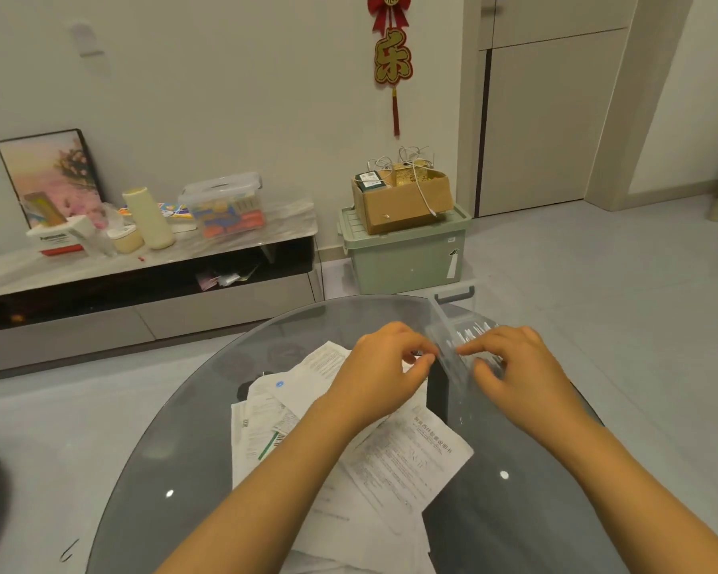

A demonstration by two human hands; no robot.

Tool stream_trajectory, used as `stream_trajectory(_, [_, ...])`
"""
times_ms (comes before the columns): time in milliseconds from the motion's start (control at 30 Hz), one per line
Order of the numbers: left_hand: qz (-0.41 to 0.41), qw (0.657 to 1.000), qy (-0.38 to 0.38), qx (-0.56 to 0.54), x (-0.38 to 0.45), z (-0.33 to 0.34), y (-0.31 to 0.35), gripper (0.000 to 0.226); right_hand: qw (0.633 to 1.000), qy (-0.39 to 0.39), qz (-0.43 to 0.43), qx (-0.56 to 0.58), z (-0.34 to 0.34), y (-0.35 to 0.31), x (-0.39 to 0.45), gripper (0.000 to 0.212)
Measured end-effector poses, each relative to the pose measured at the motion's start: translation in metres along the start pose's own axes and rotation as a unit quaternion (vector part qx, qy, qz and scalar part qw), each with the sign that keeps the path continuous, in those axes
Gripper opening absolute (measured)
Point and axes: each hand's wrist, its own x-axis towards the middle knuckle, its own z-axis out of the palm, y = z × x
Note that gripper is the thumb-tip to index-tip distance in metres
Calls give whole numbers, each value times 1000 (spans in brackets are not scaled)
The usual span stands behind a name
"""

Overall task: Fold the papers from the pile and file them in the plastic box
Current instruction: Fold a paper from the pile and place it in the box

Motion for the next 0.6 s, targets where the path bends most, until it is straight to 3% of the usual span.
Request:
stream_trajectory(167, [-66, 998, -8, 13, -58, 0, -17, 23, 997, -72, -38, 14, 21, -15, -20, 24])
stream_trajectory(367, [-72, 996, 6, 44, -105, 17, -49, 25, 987, -146, -64, -12, 41, -14, -35, 25])
stream_trajectory(467, [-94, 993, 25, 59, -111, 23, -63, 38, 984, -163, -67, -11, 47, -16, -37, 26])
stream_trajectory(601, [-146, 983, -32, 106, -105, 32, -77, 64, 979, -193, -69, -13, 57, -18, -38, 28])
